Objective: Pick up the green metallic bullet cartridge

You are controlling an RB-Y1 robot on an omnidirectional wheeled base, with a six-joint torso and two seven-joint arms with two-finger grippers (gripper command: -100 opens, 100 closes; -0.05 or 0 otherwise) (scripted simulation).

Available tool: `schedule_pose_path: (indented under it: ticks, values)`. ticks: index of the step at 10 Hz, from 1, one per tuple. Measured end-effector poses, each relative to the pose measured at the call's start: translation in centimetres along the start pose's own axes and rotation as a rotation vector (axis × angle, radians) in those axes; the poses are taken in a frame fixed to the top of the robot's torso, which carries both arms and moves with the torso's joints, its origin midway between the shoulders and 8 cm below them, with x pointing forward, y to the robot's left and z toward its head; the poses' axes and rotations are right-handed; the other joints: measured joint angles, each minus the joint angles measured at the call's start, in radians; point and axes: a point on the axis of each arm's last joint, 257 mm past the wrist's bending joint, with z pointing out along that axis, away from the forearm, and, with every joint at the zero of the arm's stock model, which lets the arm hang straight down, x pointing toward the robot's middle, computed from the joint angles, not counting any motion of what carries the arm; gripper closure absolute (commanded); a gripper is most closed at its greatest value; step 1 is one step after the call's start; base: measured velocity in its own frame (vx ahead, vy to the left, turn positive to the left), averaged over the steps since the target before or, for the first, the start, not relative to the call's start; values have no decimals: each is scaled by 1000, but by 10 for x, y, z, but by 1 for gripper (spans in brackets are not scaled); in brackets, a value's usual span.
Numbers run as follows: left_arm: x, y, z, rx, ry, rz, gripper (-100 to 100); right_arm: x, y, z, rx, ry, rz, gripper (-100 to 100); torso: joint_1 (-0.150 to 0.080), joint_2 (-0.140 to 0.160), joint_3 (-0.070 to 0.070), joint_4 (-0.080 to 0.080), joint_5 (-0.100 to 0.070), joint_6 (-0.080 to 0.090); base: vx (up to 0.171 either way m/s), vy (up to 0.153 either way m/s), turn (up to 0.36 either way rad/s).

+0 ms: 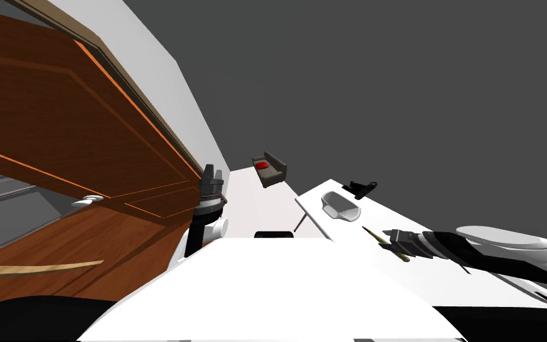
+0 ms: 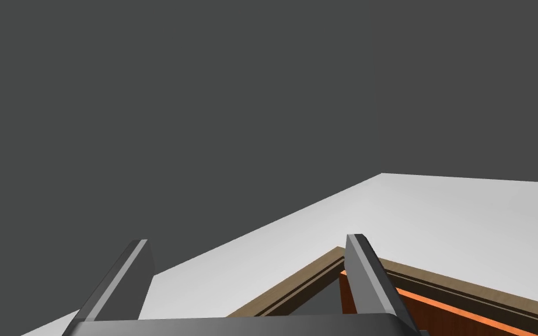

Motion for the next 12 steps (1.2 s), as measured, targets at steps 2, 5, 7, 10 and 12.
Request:
schedule_pose_path:
  ticks: [2, 5, 7, 10, 12]
  values:
    - [0, 0, 0, 0, 0, 0, 0, -1, 4, 5, -9, -3, -13, -100, 0, 0, 0, 0, 0, 0, 48, -2, -82]
    - [0, 0, 0, 0, 0, 0, 0, -4, 9, 11, -17, -8, -31, -100, 0, 0, 0, 0, 0, 0, 38, -1, -45]
    - [0, 0, 0, 0, 0, 0, 0, -3, 13, 17, -25, -11, -40, -100, 0, -1, -1, 0, 0, 0, 42, 1, -49]
    - [0, 0, 0, 0, 0, 0, 0, -4, 15, 20, -23, -10, -58, -100, 0, 0, 0, 0, 0, 0, 41, -3, -66]
    - [0, 0, 0, 0, 0, 0, 0, -3, 16, 23, -23, -10, -64, -100, 0, -1, 0, 0, 0, 0, 35, 0, -32]
